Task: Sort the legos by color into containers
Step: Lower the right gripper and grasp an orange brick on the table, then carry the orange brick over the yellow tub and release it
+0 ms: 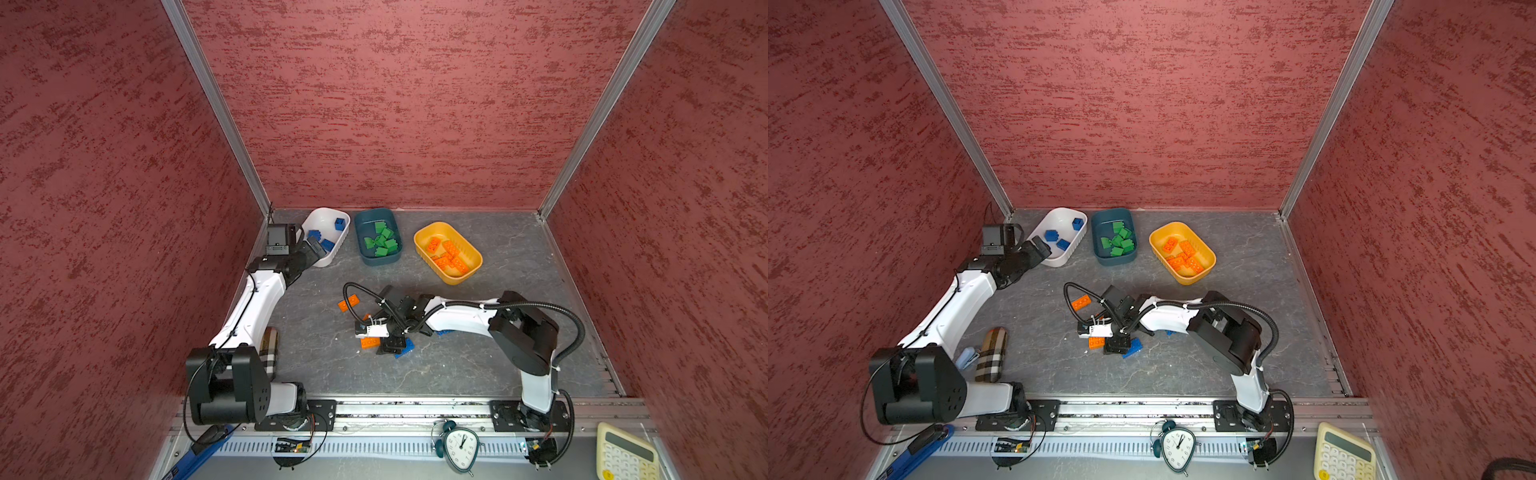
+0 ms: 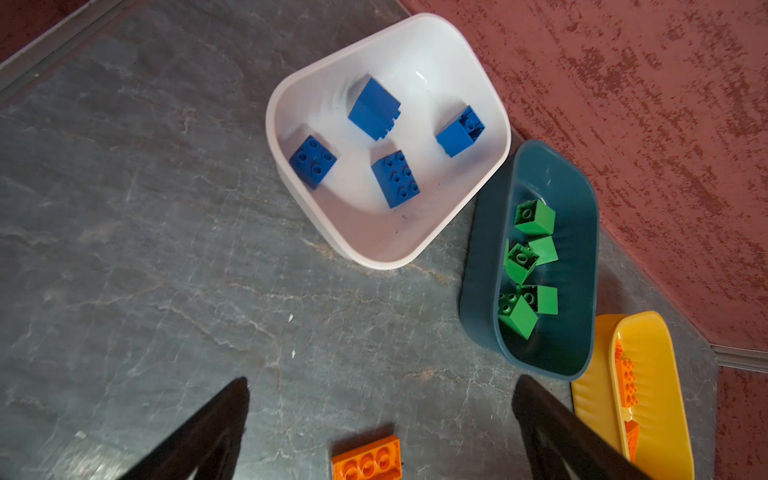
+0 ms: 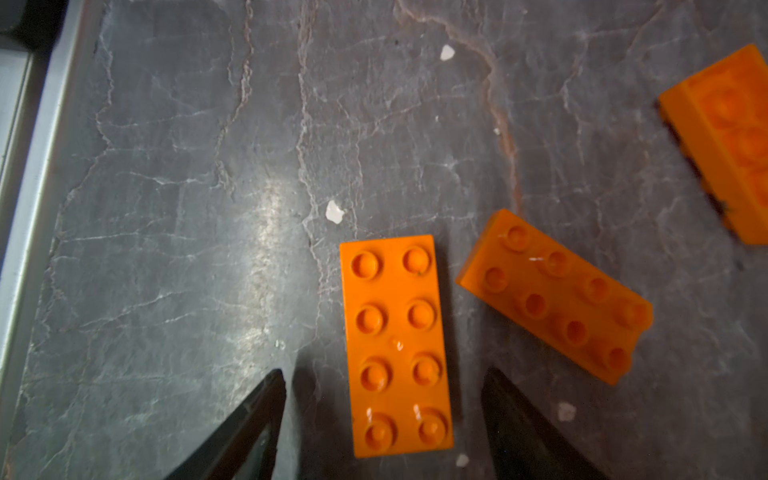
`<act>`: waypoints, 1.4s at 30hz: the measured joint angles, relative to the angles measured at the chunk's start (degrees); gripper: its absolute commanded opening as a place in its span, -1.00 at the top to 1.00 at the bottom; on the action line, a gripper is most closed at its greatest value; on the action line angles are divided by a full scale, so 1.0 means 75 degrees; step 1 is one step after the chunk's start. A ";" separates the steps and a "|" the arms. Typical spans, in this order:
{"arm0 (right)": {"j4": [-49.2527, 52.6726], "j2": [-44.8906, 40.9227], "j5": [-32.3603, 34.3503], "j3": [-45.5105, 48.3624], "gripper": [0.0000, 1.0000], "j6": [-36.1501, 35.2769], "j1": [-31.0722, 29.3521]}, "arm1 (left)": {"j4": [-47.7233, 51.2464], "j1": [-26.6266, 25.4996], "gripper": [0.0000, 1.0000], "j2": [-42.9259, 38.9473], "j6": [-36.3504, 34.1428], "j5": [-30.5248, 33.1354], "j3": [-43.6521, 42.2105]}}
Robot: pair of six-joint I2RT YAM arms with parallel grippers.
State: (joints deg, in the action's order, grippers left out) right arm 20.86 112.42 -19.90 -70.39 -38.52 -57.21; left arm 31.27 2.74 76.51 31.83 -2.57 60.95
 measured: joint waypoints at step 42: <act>-0.1775 -0.3177 0.1600 0.2052 0.51 0.0761 0.1623 | 0.0417 -0.1445 -0.99 0.0886 0.0268 0.0726 0.0799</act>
State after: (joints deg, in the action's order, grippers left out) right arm 7.55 88.60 -7.90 -55.00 -32.82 -45.04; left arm 34.39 -8.10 83.15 33.85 2.87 66.94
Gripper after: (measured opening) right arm 0.344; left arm 0.994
